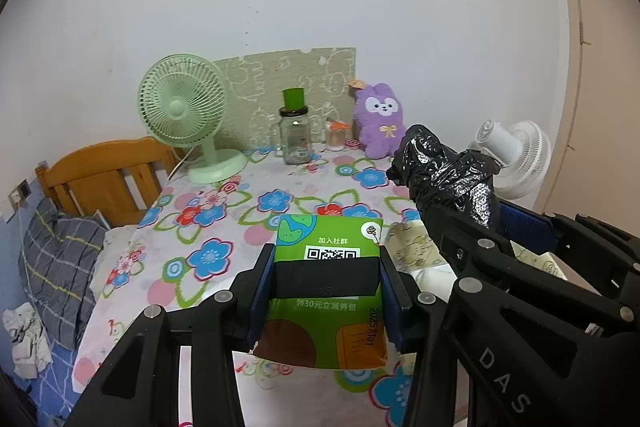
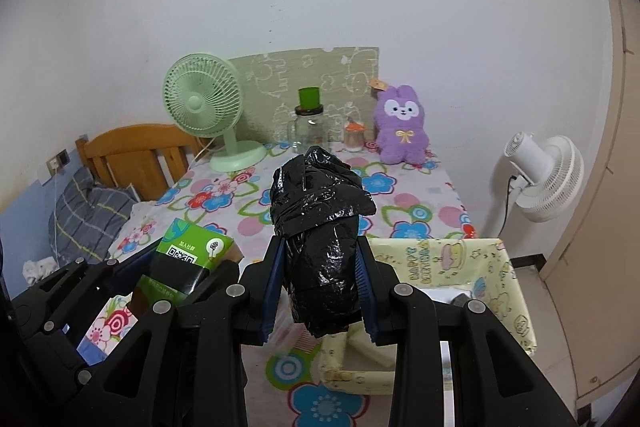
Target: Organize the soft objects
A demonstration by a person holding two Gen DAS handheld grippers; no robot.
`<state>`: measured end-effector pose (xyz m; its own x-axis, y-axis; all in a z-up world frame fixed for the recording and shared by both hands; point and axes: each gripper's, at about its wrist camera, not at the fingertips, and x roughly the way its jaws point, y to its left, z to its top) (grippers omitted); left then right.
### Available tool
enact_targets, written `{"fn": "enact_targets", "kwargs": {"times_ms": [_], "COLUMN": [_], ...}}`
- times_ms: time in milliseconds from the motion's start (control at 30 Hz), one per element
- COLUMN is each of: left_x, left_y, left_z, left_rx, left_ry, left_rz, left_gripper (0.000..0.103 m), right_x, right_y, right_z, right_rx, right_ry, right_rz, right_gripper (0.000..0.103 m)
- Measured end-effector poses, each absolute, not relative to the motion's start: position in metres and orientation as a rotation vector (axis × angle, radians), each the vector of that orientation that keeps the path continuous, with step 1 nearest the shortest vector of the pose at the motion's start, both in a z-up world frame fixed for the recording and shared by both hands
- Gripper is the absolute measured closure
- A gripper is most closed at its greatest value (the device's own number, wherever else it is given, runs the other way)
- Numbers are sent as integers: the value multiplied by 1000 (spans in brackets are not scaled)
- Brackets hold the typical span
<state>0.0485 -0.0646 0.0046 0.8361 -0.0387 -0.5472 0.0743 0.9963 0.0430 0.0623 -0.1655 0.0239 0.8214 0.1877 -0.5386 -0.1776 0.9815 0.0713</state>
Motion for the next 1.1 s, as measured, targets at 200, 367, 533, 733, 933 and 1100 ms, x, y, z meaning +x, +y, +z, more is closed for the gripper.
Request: {"fn": "enact_targets", "kwargs": {"times_ms": [200,367,533,733,933,1100], "left_x": [51,54,57,63,71,77], "left_y": [-79,-88,-102,-114,-126,-140], "left_z": [5,4,2,0,-6,-13], "left_rx": [68,70,74,80,91,102], "left_ry": [571,569,569,576,598,611], "left_rz": [-88,-109,-134,-165,-203,-233], "left_gripper": [55,55,55,55,55,55], "right_x": [64,66,67,69,72,76], "right_y": [-179,-188,-201,-215,-228,-242], "right_z": [24,22,20,16,12,5], "right_rx": [18,19,24,30,41,59], "right_ry": [569,566,566,569,559,566], "right_rz": [169,150,129,106,74,53], "right_gripper": [66,66,66,66,66,66]}}
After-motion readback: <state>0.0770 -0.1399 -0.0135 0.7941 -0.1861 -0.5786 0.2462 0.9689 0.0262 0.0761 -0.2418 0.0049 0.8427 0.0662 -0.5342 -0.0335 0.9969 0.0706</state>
